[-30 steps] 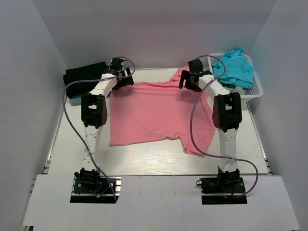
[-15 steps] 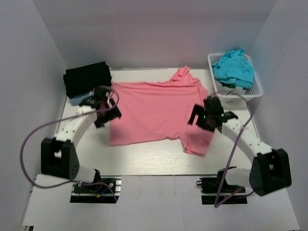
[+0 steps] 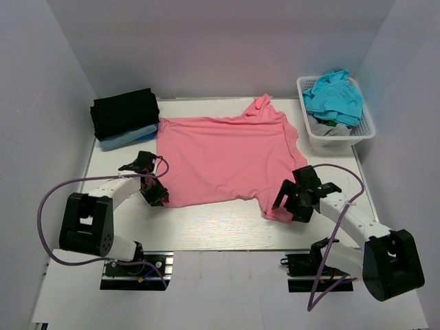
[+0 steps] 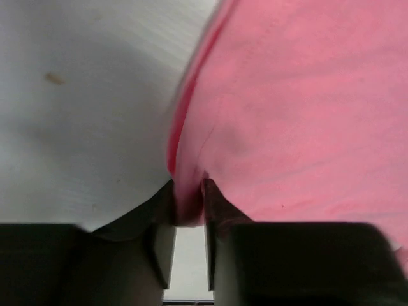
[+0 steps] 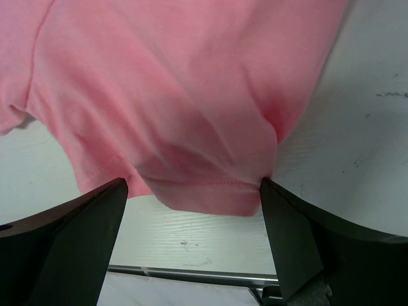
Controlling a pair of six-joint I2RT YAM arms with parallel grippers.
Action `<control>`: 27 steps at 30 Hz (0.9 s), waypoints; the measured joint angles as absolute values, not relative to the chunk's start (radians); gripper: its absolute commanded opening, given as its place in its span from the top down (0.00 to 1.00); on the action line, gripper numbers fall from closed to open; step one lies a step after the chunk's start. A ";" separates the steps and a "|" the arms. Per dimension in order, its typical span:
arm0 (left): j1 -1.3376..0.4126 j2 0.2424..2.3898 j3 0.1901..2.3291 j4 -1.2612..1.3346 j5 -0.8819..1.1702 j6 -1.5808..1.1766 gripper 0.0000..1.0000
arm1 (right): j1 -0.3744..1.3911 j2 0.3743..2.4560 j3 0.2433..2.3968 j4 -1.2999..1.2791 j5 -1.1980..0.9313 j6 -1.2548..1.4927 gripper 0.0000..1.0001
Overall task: Fold and stack the t-shirts
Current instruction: Grap the side of the flattened tshirt closest away from the robot with both arms
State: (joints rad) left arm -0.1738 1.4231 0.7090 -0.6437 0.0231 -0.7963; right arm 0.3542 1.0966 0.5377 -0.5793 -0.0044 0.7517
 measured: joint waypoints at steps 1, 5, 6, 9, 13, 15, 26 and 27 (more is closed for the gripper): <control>-0.172 1.430 0.707 -0.626 0.039 -0.803 0.78 | 0.354 1.097 0.530 -0.576 -0.005 0.755 0.10; -0.172 1.444 0.701 -0.577 0.087 -0.828 1.00 | 0.354 1.104 0.524 -0.569 -0.008 0.768 0.16; -0.172 1.446 0.701 -0.571 0.091 -0.833 1.00 | 0.354 1.108 0.525 -0.568 -0.008 0.772 0.23; -0.172 1.447 0.702 -0.569 0.094 -0.844 1.00 | 0.354 1.122 0.521 -0.556 -0.011 0.771 0.53; -0.172 1.440 0.707 -0.589 0.075 -0.855 1.00 | 0.354 1.141 0.509 -0.546 -0.014 0.784 1.00; -0.175 1.431 0.713 -0.628 0.039 -0.859 1.00 | 0.354 1.133 0.509 -0.560 -0.015 0.788 1.00; -0.184 1.250 0.727 -0.900 -0.066 -0.888 1.00 | 0.355 0.913 0.534 -0.833 -0.092 0.813 1.00; -0.188 1.243 0.727 -0.914 -0.064 -0.888 1.00 | 0.355 0.914 0.534 -0.846 -0.109 0.812 1.00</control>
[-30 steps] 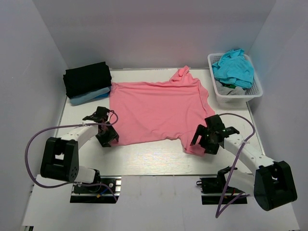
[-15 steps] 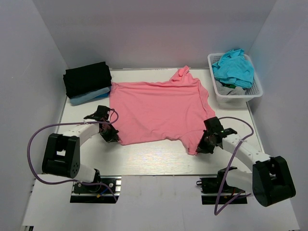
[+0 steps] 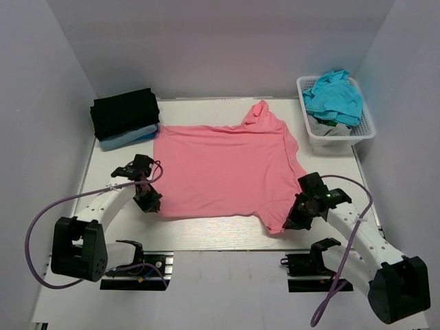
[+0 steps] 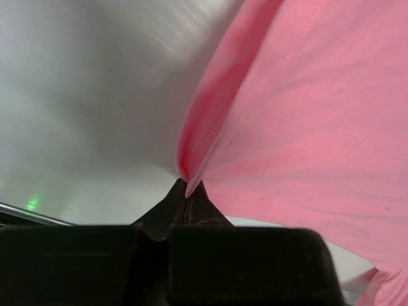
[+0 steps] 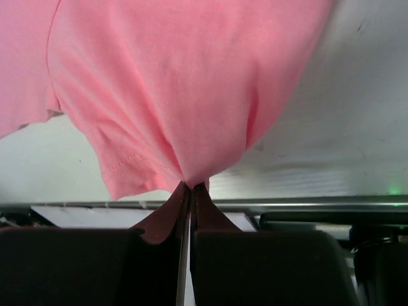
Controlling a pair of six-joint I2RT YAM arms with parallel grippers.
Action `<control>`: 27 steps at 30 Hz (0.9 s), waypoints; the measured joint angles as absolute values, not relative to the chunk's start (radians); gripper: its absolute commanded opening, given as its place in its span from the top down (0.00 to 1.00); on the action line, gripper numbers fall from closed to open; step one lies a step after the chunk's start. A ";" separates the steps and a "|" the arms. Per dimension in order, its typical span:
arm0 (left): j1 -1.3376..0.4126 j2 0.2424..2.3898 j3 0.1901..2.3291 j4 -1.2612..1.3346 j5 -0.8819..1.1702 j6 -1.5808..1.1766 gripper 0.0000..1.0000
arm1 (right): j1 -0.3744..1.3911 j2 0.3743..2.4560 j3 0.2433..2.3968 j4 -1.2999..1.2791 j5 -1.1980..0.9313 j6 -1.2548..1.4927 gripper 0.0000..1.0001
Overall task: Fold and stack the t-shirts
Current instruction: Grap the side of the flattened tshirt closest away from the robot with both arms, then fold the flattened tshirt in 1/3 of the way
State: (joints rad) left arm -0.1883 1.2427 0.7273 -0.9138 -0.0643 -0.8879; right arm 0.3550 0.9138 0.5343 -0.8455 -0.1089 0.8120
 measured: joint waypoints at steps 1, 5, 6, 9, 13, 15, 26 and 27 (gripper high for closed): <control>-0.191 1.239 0.727 -0.924 -0.064 -0.888 1.00 | 0.355 0.916 0.534 -0.856 -0.122 0.810 1.00; -0.195 1.248 0.741 -0.944 -0.059 -0.887 1.00 | 0.355 0.949 0.588 -0.893 -0.139 0.786 1.00; -0.194 1.259 0.757 -0.947 -0.054 -0.883 1.00 | 0.355 0.975 0.624 -0.893 -0.137 0.770 1.00; -0.184 1.307 0.827 -0.942 -0.036 -0.868 1.00 | 0.353 1.081 0.770 -0.891 -0.128 0.714 1.00; -0.179 1.417 0.973 -0.942 -0.036 -0.854 1.00 | 0.348 1.232 0.952 -0.878 -0.102 0.663 1.00; -0.177 1.485 1.039 -0.938 -0.036 -0.846 1.00 | 0.341 1.291 1.009 -0.875 -0.085 0.648 1.00; -0.096 1.752 1.360 -0.987 -0.044 -0.821 1.00 | 0.267 1.629 1.439 -0.873 0.027 0.580 1.00; -0.087 1.769 1.380 -0.988 -0.045 -0.819 1.00 | 0.261 1.656 1.468 -0.873 0.035 0.573 1.00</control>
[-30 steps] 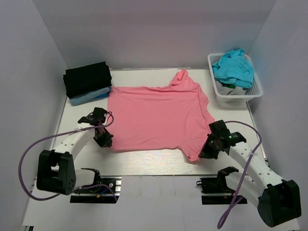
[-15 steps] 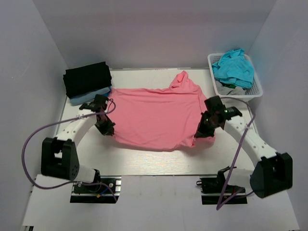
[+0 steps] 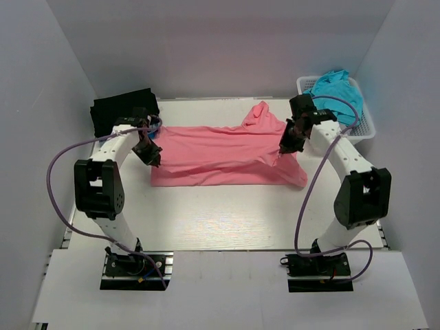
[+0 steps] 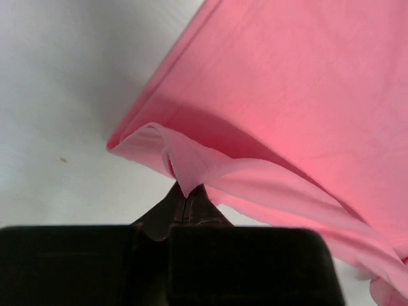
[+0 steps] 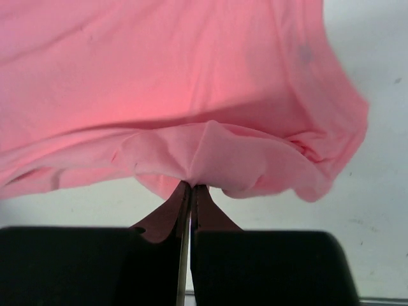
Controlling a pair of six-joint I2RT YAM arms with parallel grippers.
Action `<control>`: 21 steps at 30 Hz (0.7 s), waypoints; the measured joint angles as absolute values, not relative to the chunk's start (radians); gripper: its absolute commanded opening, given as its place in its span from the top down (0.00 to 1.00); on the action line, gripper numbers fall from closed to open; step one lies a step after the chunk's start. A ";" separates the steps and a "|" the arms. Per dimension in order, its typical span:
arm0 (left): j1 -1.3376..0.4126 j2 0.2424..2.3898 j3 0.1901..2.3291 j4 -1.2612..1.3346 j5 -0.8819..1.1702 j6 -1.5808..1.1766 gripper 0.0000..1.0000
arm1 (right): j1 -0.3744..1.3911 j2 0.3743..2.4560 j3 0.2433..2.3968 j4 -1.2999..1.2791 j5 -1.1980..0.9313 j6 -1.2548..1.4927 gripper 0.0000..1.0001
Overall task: Fold and stack the t-shirts
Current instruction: Fold the flattened tshirt in 1/3 of the way
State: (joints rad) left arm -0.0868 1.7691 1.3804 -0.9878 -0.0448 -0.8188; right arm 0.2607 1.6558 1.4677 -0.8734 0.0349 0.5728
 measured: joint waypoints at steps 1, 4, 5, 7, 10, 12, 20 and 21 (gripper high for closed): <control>-0.080 1.788 1.398 -0.989 -0.045 -0.815 1.00 | 0.254 1.682 1.497 -0.873 0.046 0.567 1.00; -0.061 1.852 1.452 -0.995 -0.046 -0.804 1.00 | 0.232 1.755 1.571 -0.883 0.073 0.553 1.00; -0.057 1.874 1.470 -0.997 -0.046 -0.801 0.99 | 0.224 1.784 1.600 -0.887 0.081 0.548 1.00; -0.052 1.923 1.514 -0.995 -0.045 -0.792 0.80 | 0.210 1.832 1.644 -0.890 0.096 0.542 1.00; -0.044 1.995 1.587 -0.987 -0.043 -0.777 0.39 | 0.195 1.897 1.684 -0.886 0.103 0.525 0.97; -0.042 2.024 1.614 -0.958 -0.044 -0.756 0.00 | 0.189 1.940 1.702 -0.870 0.108 0.501 0.75; -0.040 2.109 1.845 -0.964 -0.065 -0.718 0.00 | 0.186 2.167 2.021 -0.834 0.163 0.384 0.18; -0.040 2.093 1.838 -0.958 -0.068 -0.711 0.00 | 0.187 2.150 2.011 -0.836 0.164 0.376 0.18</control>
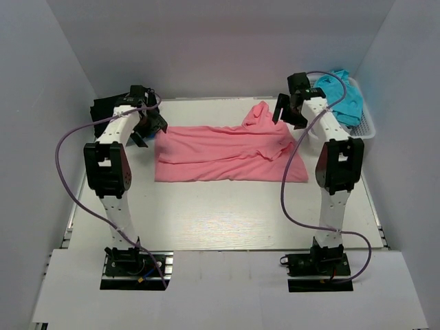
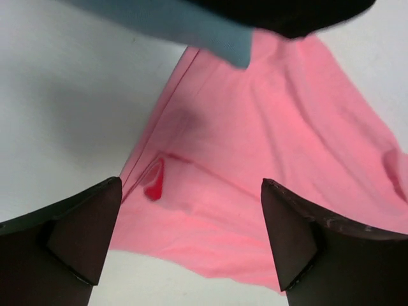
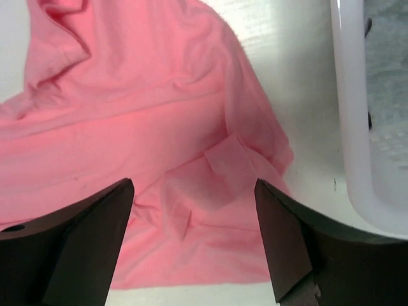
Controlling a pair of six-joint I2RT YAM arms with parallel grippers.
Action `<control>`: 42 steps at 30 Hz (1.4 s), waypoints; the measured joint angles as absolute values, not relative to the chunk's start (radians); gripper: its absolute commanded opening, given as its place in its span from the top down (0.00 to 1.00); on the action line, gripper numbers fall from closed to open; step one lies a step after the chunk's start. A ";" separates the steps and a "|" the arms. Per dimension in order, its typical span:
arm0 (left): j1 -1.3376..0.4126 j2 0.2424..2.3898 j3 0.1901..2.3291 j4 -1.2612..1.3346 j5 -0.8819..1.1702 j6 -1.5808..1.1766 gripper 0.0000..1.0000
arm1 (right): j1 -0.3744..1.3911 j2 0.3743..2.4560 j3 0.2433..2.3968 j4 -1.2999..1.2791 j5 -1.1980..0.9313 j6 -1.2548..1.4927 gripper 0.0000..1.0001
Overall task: Fold and stack the t-shirts
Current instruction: Fold the flattened tshirt in 1/3 of the way
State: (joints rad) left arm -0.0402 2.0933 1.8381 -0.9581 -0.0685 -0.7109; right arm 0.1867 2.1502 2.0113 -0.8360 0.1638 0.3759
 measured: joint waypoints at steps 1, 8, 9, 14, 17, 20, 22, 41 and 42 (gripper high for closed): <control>-0.040 2.073 1.819 -0.959 -0.068 -0.707 0.00 | 0.189 2.128 1.988 -0.829 0.164 0.372 0.18; -0.055 1.865 1.518 -0.879 0.022 -0.670 0.00 | 0.206 1.758 1.508 -0.739 0.110 0.360 0.18; -0.060 1.840 1.472 -0.854 0.044 -0.667 0.00 | 0.208 1.713 1.445 -0.721 0.096 0.359 0.18; -0.111 1.804 1.337 -0.757 0.127 -0.663 0.00 | 0.210 1.640 1.225 -0.628 0.052 0.359 0.16; -0.141 1.823 1.315 -0.719 0.147 -0.663 0.00 | 0.206 1.678 1.164 -0.554 0.048 0.359 0.16; -0.156 1.846 1.315 -0.698 0.139 -0.663 0.00 | 0.197 1.719 1.147 -0.502 0.045 0.364 0.16; -0.157 1.857 1.306 -0.697 0.117 -0.663 0.00 | 0.189 1.725 1.115 -0.465 0.047 0.375 0.16; -0.153 1.417 0.752 -0.818 0.028 -0.705 0.00 | 0.181 0.979 0.506 -0.617 -0.062 0.552 0.10; -0.153 1.398 0.751 -0.844 0.025 -0.706 0.00 | 0.186 0.953 0.522 -0.638 -0.071 0.546 0.10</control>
State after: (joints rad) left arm -0.1528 1.3983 0.7506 -0.8440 0.0254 -0.7063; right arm 0.1864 0.9527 0.5217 -0.6384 -0.0711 0.5461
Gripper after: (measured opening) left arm 0.997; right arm 0.892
